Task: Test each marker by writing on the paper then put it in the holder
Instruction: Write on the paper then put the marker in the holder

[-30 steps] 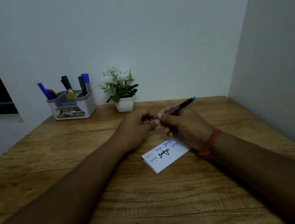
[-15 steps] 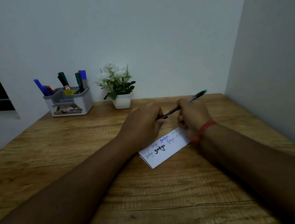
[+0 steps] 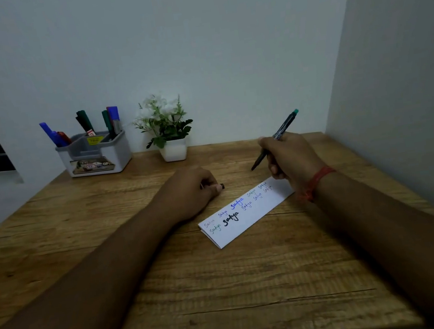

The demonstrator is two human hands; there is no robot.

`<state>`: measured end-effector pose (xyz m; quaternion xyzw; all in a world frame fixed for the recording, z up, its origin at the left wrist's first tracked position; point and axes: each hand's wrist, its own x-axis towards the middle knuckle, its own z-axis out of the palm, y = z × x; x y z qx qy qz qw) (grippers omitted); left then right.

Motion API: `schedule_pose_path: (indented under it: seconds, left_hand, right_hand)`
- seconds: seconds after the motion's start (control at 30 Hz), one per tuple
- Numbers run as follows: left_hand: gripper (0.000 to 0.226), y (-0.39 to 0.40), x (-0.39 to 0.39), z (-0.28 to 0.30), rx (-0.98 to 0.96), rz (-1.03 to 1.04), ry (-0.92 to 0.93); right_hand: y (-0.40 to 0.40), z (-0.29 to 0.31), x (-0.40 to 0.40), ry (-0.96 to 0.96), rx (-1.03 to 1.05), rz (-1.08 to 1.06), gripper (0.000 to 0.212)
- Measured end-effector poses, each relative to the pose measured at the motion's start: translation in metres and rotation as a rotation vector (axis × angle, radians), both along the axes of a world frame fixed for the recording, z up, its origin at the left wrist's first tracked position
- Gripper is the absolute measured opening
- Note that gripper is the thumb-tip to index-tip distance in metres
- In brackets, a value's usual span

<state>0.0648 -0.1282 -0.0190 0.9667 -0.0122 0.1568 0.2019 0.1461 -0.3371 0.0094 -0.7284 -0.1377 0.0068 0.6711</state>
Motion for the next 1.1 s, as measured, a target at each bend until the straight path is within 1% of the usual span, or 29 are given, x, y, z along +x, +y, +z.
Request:
schedule_pose_path:
  seconds: [0.13,0.23,0.3,0.4,0.5,0.57,0.7,0.83,0.97,1.03,1.1]
  left_hand:
    - [0.023,-0.001,0.003,-0.002,0.018,-0.004,0.018]
    - [0.034,0.002,0.002,-0.002,0.017,0.006,0.015]
    - [0.043,0.005,0.0,0.001,0.049,0.039,0.045]
    - [0.067,0.015,-0.005,0.008,0.13,0.105,0.185]
    - [0.101,0.03,-0.01,0.013,0.197,0.11,0.348]
    - [0.112,0.037,-0.012,0.014,0.232,0.103,0.417]
    - [0.111,0.031,-0.016,0.017,0.24,0.041,0.434]
    - [0.106,0.02,-0.013,0.011,0.281,-0.003,0.321]
    - [0.101,0.004,-0.009,0.006,0.345,-0.038,0.2]
    - [0.102,0.0,-0.004,0.006,0.367,-0.038,0.195]
    - [0.1,-0.003,0.008,0.006,0.408,-0.025,0.22]
  right_hand:
    - [0.001,-0.001,0.0,-0.01,-0.055,0.004,0.018]
    - [0.001,-0.002,-0.001,-0.026,-0.098,0.015,0.019]
    - [0.002,-0.003,-0.002,-0.031,-0.112,0.016,0.021]
    - [0.002,-0.003,-0.002,-0.036,-0.112,0.02,0.024]
    - [0.001,-0.003,-0.002,-0.033,-0.1,0.045,0.024]
    - [0.001,-0.003,-0.004,-0.039,-0.091,0.057,0.021]
    - [-0.003,0.001,-0.005,-0.076,-0.101,0.06,0.015]
    - [-0.016,0.009,0.001,-0.102,-0.046,0.101,0.002]
    - [-0.038,0.006,0.01,-0.053,0.008,0.191,0.013]
    - [-0.049,-0.004,0.009,-0.026,0.015,0.204,0.013]
    - [-0.055,-0.014,0.007,-0.066,-0.052,0.192,0.011]
